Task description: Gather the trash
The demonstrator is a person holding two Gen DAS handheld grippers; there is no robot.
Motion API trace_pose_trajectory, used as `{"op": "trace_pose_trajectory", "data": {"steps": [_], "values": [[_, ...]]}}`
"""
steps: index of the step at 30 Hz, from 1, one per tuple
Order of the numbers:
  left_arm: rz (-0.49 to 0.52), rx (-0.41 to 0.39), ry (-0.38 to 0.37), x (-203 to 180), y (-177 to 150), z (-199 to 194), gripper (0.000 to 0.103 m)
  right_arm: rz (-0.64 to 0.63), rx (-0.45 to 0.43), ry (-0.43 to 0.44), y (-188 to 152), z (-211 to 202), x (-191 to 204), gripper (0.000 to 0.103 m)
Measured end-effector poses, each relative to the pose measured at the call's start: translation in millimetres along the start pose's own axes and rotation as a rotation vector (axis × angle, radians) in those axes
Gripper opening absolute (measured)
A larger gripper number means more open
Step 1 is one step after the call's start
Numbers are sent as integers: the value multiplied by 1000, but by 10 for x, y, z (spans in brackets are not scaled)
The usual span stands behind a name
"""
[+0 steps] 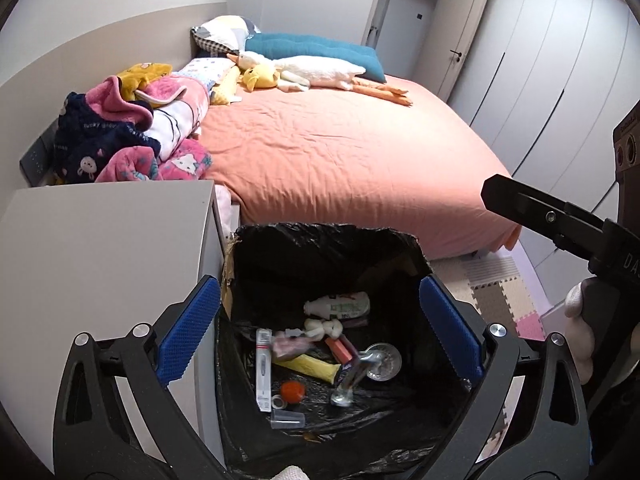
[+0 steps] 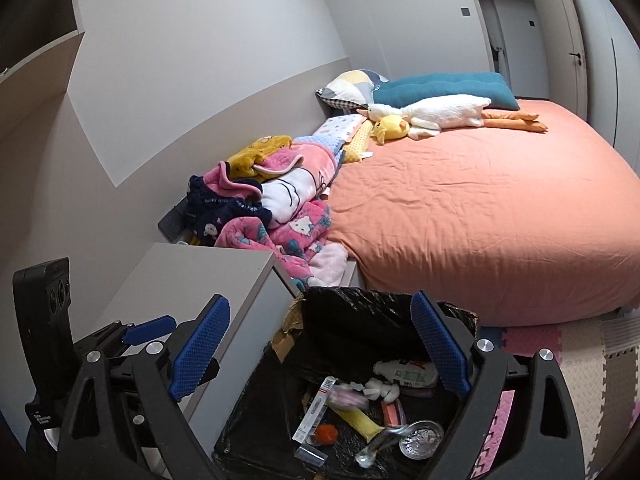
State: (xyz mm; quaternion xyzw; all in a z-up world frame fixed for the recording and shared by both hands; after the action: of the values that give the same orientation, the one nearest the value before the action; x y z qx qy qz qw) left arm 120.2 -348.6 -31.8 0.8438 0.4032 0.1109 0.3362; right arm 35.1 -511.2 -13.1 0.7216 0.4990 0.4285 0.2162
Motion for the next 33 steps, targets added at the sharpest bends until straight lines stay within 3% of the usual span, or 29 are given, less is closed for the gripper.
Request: {"op": "trace_pose_trajectory", "data": {"steps": [33], "values": [[-13, 3, -20, 52, 16, -53, 96, -18, -2, 10, 32, 51, 157, 92]]}}
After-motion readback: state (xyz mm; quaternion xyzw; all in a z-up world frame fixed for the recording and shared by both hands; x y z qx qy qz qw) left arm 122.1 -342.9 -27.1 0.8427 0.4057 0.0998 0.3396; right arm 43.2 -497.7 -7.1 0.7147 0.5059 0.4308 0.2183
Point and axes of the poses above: each gripper's, at about its wrist camera, not at the fingertips, and z roughly the way its jaws point, x to its left, y to its top, the point moved 3 cm from there along z, roughly the way its jaws point, and after that the axes turned 8 degrees about y, right-handed, at the moved point
